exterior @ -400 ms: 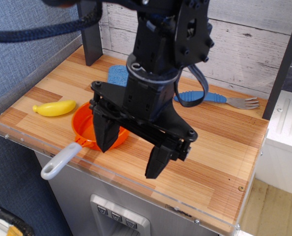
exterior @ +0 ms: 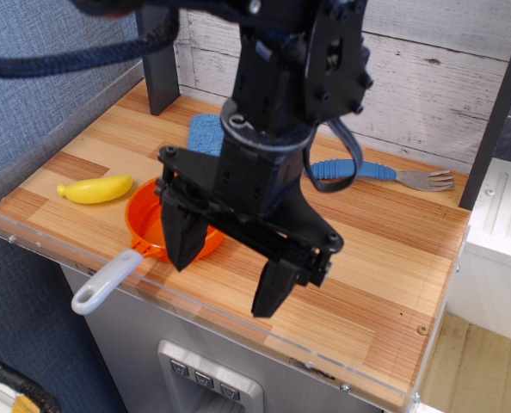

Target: Put the banana in the pot.

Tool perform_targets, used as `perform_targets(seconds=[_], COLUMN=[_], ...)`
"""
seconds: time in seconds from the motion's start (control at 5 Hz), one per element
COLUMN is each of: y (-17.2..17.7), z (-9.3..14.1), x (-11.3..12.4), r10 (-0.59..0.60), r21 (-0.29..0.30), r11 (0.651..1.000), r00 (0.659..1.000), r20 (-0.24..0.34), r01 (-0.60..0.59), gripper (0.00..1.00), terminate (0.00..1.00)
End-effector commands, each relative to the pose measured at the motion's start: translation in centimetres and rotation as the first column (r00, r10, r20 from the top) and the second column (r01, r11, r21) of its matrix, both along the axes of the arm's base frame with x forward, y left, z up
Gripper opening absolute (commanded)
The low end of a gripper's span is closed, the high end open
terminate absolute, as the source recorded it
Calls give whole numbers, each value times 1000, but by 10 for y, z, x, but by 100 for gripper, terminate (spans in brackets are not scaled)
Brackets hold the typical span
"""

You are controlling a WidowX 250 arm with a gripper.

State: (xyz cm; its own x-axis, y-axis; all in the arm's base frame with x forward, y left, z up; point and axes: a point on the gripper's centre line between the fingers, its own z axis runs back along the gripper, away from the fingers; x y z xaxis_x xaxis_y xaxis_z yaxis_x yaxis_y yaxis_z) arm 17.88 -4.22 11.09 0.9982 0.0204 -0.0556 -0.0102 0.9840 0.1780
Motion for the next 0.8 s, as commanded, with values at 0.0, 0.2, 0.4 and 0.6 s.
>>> perform_targets(seconds=[0.0, 0.2, 0.4, 0.6], y=[66, 111, 145, 169], z=[1, 7, 6, 1], x=[32, 45, 56, 65], r10=[464, 668, 832, 937], r21=[-117, -189, -240, -274], r11=[880, 738, 550, 348], r00=[886, 742, 551, 320], r20=[4, 65, 71, 140], r01=[-460, -648, -800, -897], gripper=[100, 100, 100, 100], terminate=[0, 0, 0, 0])
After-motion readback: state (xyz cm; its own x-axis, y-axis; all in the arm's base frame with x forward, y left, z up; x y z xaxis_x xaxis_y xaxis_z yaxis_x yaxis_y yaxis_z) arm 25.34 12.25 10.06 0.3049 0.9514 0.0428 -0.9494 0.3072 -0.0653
